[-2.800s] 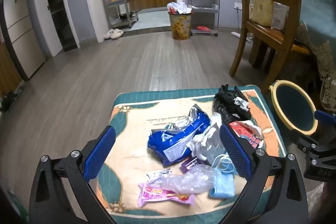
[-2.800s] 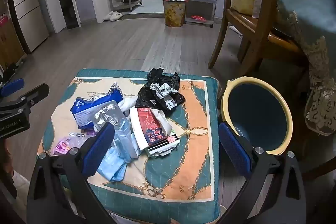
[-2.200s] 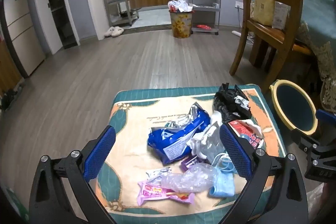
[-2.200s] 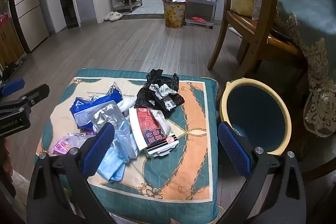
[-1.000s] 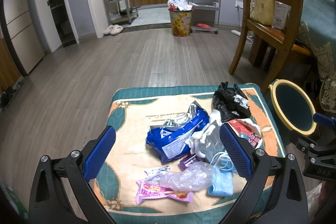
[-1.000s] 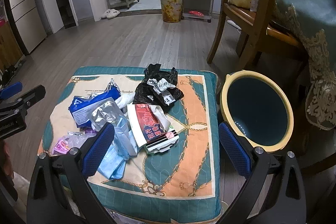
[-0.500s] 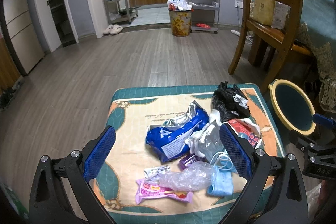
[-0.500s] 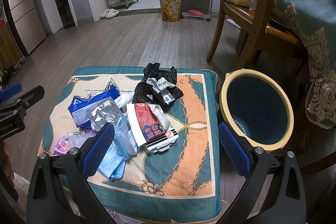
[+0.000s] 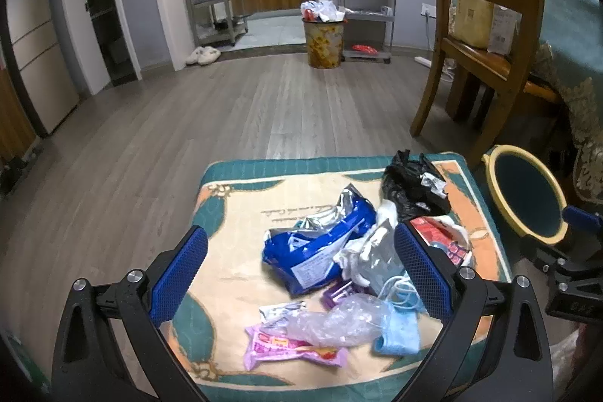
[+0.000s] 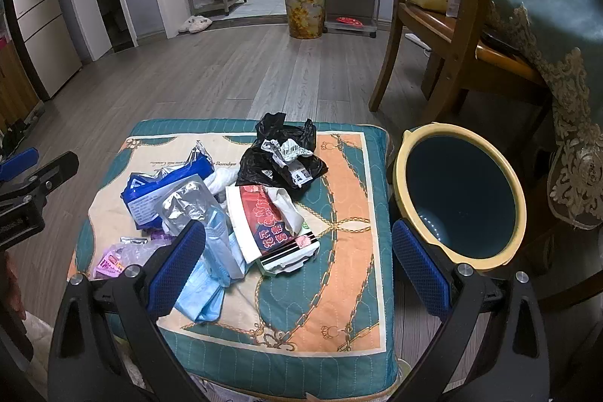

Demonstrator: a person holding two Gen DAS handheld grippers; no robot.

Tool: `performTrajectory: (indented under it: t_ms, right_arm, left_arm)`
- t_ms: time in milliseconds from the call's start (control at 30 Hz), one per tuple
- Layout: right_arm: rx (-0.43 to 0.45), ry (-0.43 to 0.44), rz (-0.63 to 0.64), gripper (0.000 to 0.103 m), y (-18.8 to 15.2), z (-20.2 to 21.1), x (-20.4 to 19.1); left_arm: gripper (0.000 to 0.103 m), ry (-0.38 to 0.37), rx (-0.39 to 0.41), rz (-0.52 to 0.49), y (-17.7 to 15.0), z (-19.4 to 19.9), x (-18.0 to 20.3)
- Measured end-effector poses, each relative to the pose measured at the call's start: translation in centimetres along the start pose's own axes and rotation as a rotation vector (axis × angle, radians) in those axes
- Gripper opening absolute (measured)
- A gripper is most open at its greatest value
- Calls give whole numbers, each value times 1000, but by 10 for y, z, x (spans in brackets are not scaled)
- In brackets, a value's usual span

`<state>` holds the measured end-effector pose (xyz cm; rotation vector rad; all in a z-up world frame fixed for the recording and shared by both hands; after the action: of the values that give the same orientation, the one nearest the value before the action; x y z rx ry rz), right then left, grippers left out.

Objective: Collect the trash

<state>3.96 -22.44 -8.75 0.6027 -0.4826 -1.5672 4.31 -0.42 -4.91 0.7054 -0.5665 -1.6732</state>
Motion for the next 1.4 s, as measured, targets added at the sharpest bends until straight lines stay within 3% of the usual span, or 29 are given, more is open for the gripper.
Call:
performTrajectory:
  t_ms: [300, 400, 500, 600, 767, 967, 1033, 1067, 1167, 1333, 1400]
  right_arm:
    - [-5, -38, -13, 97, 3, -1, 5]
    - [11, -28, -9, 97, 18, -1, 6]
    - [64, 40, -15, 97, 45, -1, 5]
    - [127, 66, 66, 97, 68, -11, -3]
    - [61, 110, 91, 97, 83, -58, -4]
    - [-11, 121, 56, 97, 97, -109, 8]
    - [-28, 114, 51, 90, 99, -123, 13]
    - [-43, 120, 54, 80, 97, -130, 12]
    - [-119, 176, 63, 67, 84, -148, 2]
    - [-161, 221, 153, 51, 73, -161, -19]
    - [-177, 233, 171, 49, 70, -165, -23]
  left_arm:
    - [98, -95, 32, 21, 12, -7, -3]
    - [98, -73, 28, -34, 19, -17, -5]
    - [98, -35, 20, -38, 29, -33, -22]
    - [98, -4, 10, -24, 28, -48, -40]
    - [95, -42, -87, 47, 7, -82, -52]
    - [55, -101, -168, -18, -7, -110, -31]
    - [43, -135, -185, -38, -12, -114, -22]
    - [42, -152, -194, -60, -13, -118, -15]
    - [38, -188, -212, -104, -20, -122, -2]
    - [32, -235, -235, -173, -25, -129, 16]
    - [29, -256, -245, -179, -27, -132, 21]
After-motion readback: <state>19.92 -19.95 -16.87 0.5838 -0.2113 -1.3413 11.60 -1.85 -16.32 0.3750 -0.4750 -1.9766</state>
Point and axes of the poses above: each gripper's, at about its wrist camera, not at the fingertips, and z roughly against the way its jaws point, x to its right, y to its top, the point moved 6 cm from there along -z, roughly the way its jaws point, and after that the axes turned 6 degrees about -z, right-handed, at the moved point
